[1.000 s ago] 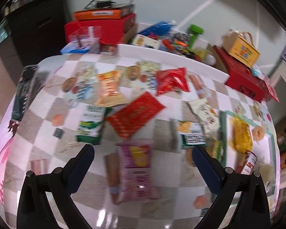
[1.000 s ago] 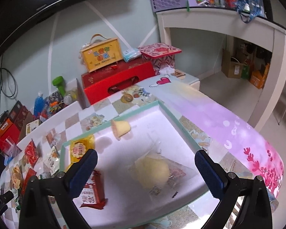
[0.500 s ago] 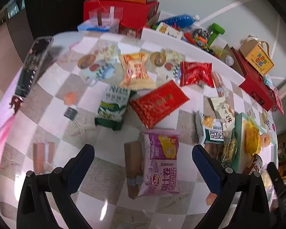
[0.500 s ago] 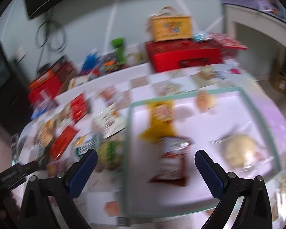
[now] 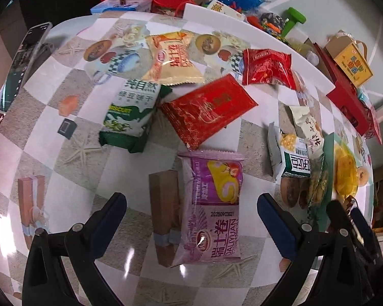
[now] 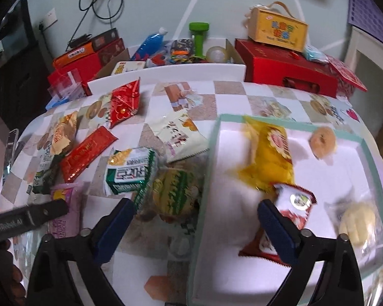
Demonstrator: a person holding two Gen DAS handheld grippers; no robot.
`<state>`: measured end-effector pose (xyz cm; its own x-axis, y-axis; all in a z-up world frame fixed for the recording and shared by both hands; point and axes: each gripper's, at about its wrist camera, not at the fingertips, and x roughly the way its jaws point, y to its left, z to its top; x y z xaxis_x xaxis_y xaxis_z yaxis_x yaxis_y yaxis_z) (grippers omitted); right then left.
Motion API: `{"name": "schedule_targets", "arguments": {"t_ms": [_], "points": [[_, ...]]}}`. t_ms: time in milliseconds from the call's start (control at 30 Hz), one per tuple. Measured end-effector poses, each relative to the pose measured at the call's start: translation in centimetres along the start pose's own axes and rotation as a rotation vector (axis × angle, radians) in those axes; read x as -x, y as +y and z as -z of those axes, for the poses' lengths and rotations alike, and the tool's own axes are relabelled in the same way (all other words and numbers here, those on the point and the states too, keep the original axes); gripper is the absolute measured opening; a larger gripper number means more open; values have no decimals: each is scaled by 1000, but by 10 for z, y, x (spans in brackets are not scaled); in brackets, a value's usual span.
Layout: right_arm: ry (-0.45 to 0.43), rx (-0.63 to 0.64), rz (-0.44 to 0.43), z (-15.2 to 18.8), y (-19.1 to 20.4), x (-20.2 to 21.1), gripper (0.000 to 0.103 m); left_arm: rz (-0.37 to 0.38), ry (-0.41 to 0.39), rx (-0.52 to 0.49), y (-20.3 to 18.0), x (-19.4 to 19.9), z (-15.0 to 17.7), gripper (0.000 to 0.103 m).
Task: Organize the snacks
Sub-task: 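Withdraw the right tool from the tray while the left tool moves toward the pink Swiss roll bag, then grasp the pink Swiss roll bag with the left tool while the right tool grasps the green-edged bread bag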
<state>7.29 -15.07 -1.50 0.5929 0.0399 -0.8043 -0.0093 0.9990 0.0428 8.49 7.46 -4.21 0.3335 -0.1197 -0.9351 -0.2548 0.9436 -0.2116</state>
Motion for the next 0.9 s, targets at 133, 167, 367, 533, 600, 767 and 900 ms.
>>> {"name": "schedule_targets", "arguments": {"t_ms": [133, 167, 367, 533, 600, 767, 900], "points": [[-9, 43, -14, -9, 12, -4, 89, 8, 13, -17, -4, -3, 1, 102], [-10, 54, -16, -10, 16, -5, 88, 6, 13, -18, -5, -3, 0, 102], [8, 123, -36, -15, 39, -21, 82, -6, 14, -7, 1, -4, -4, 102], [31, 122, -25, -16, 38, -36, 82, 8, 30, -16, 0, -5, -2, 102], [29, 123, -23, -17, 37, -38, 82, 20, 40, -27, -3, -6, -1, 102], [29, 135, -21, -14, 40, -37, 81, 22, 58, -45, -7, -10, 1, 101], [32, 140, -29, -12, 40, -35, 80, -7, 55, -45, -4, -12, 0, 101]]}}
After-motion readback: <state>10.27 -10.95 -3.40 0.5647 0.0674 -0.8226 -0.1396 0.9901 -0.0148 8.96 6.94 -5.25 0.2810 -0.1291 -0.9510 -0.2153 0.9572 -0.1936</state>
